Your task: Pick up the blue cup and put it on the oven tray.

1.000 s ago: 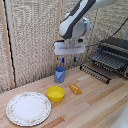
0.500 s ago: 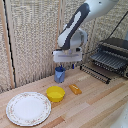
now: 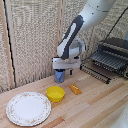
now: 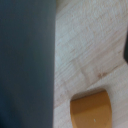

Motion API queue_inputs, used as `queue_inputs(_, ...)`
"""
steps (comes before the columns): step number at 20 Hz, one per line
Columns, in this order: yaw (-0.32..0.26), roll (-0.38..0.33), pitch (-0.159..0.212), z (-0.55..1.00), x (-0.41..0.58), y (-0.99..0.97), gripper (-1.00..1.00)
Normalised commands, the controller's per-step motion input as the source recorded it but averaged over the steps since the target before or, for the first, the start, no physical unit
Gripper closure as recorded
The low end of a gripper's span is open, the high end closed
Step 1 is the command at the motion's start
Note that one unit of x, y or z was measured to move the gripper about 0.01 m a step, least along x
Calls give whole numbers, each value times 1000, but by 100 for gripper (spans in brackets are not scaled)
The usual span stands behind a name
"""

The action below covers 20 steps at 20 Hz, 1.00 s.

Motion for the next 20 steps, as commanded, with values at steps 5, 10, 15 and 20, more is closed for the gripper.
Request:
queue_inputs(5,26,0,3,-41,122,153,100)
queue_inputs(10,0,0,0,0,49,13,100)
queue_inputs(15,-31,4,0,180,12,-61,100)
queue_inputs(20,-173,-15,10,899,217,-233,100)
